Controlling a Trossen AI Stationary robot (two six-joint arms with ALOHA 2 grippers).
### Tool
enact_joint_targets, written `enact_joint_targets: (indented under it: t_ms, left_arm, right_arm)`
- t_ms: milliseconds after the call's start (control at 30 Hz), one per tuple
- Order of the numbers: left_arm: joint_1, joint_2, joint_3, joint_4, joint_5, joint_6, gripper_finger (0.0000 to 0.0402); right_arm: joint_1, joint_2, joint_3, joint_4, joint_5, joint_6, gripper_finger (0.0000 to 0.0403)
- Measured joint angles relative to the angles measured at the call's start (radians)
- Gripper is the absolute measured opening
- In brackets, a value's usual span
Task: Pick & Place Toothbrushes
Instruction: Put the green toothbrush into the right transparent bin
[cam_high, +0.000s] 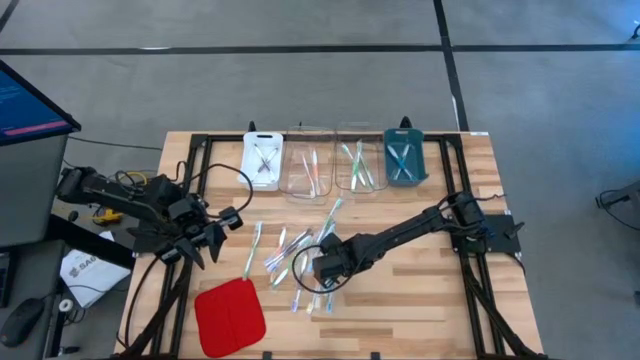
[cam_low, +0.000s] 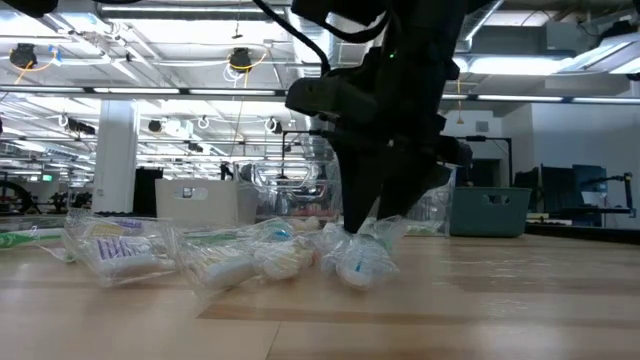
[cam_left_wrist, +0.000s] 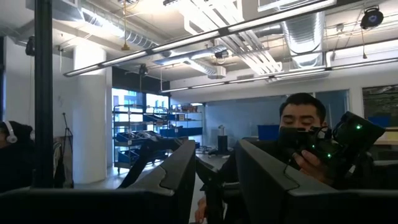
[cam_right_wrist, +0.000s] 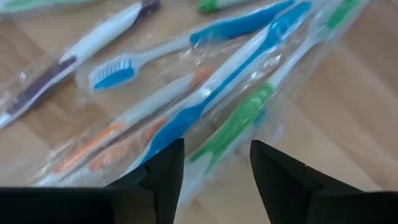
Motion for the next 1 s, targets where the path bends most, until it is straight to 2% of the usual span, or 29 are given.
enact_joint_targets:
  t_ms: [167, 533, 1000]
  left_arm:
    - [0.0, 0.0, 0.0, 0.005, 0.0, 0.0, 0.0108]
    - [0.0, 0.0, 0.0, 0.006, 0.0, 0.0, 0.0108]
    - [0.0, 0.0, 0.0, 0.007, 0.0, 0.0, 0.0108]
  right_arm:
    - [-0.013, 0.016, 0.003, -0.006, 0.021, 0.002, 0.0185]
    - [-0.009, 0.054, 0.005, -0.011, -0.016, -0.001, 0.0184]
    - [-0.009, 0.044, 0.001, -0.017, -0.027, -0.032, 0.0146]
